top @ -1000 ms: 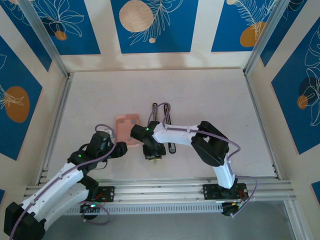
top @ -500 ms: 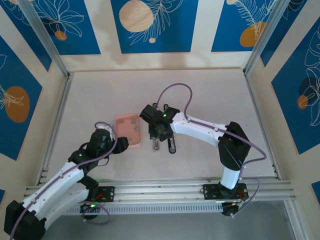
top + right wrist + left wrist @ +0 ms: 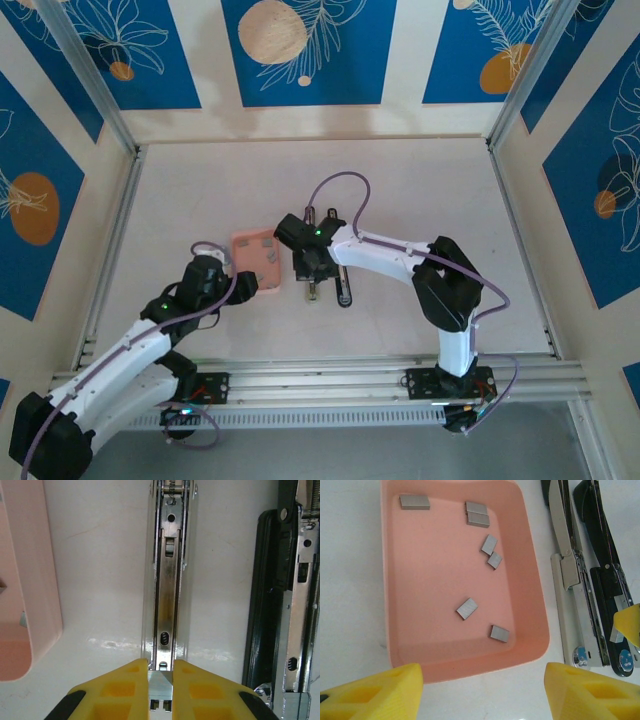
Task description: Load the staples into the stapler
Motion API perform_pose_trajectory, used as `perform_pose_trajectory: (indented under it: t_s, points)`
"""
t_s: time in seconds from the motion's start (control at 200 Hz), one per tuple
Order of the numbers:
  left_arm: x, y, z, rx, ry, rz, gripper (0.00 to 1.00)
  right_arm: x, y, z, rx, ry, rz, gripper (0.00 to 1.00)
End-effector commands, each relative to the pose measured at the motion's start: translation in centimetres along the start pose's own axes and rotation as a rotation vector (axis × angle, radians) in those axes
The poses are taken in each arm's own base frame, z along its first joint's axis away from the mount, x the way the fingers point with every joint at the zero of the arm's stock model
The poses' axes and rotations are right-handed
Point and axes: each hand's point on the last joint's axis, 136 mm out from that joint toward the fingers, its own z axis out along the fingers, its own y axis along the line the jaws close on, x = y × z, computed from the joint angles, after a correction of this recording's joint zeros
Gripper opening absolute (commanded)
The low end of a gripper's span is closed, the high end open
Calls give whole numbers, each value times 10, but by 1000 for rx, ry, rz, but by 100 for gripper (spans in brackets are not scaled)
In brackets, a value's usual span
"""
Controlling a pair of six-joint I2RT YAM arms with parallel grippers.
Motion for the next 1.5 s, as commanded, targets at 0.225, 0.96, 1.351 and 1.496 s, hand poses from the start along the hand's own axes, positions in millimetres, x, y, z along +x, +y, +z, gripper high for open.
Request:
perform_pose_trajectory:
  t_s: [0.225,0.96,1.351,1.496]
  points:
    - [-12,-4,3,12,-25,-21,66,8,2,14,13,29,-10,14]
    - [-12,-6,7,19,-8,-15,66,20,-7,23,54,55,-14,14]
    - [-11,-4,8,17,-4,-19,66,29,-11,21,67,64,-16,13]
    - [-11,-5,8,19,-6,-19,65,31,-12,18,71,54,-15,13]
